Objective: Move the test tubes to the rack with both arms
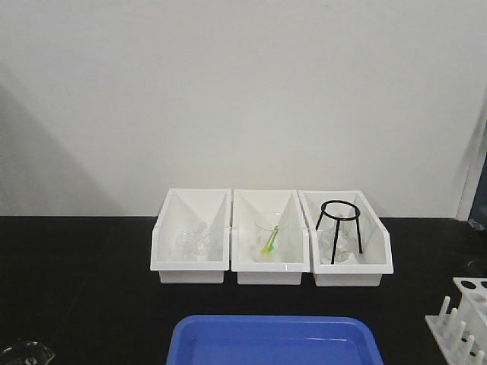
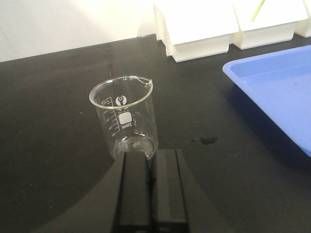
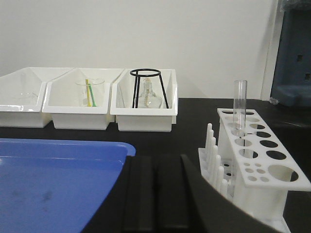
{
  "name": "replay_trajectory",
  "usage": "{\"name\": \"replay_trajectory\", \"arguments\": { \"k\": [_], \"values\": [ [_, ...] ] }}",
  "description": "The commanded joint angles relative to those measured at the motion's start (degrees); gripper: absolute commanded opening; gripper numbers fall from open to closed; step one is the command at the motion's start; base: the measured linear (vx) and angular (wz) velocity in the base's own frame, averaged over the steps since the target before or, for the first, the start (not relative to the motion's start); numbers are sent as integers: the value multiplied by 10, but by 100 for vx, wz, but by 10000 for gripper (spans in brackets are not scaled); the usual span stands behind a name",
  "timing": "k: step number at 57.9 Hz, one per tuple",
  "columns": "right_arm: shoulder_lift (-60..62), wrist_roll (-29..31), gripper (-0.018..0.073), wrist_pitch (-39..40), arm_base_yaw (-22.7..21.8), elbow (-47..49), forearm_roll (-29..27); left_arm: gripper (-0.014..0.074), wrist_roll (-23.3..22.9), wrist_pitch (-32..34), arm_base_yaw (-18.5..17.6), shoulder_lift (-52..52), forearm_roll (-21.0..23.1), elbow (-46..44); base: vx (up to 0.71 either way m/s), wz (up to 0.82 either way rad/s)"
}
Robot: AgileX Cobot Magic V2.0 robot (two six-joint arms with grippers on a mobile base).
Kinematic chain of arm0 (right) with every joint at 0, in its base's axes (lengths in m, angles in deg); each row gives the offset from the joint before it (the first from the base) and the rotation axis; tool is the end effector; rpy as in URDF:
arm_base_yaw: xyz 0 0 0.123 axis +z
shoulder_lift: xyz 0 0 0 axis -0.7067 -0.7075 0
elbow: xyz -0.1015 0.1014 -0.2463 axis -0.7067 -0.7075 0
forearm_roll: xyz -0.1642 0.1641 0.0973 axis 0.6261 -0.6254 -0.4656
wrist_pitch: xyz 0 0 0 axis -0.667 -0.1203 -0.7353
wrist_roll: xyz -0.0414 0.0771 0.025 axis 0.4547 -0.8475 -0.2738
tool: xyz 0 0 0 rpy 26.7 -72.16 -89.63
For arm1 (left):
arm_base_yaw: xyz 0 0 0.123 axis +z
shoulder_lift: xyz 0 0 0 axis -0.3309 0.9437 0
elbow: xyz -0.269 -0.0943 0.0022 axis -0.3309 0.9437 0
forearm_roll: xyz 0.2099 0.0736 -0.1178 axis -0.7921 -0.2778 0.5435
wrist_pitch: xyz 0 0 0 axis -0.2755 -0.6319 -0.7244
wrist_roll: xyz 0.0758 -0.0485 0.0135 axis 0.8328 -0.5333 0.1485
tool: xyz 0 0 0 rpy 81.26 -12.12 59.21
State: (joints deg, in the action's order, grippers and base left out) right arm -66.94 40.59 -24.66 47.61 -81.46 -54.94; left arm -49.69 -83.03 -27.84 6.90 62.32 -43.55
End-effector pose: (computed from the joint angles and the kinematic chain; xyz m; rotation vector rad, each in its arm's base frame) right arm 0.0568 0.0026 0.1952 -0.0379 1.5920 0.0317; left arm 0.0532 -0.0093 0.1744 0.1930 1.8196 -0.0819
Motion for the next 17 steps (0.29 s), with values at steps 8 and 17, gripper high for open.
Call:
{"name": "replay_trajectory", "arguments": {
  "k": [8,17],
  "values": [
    [5,4,-7,43,0,-6,1,-20,-1,44,1,-12,4,15,0,0],
    [4,4,-7,43,0,-6,1,-20,-1,44,1,-12,4,15,0,0]
  ]
}}
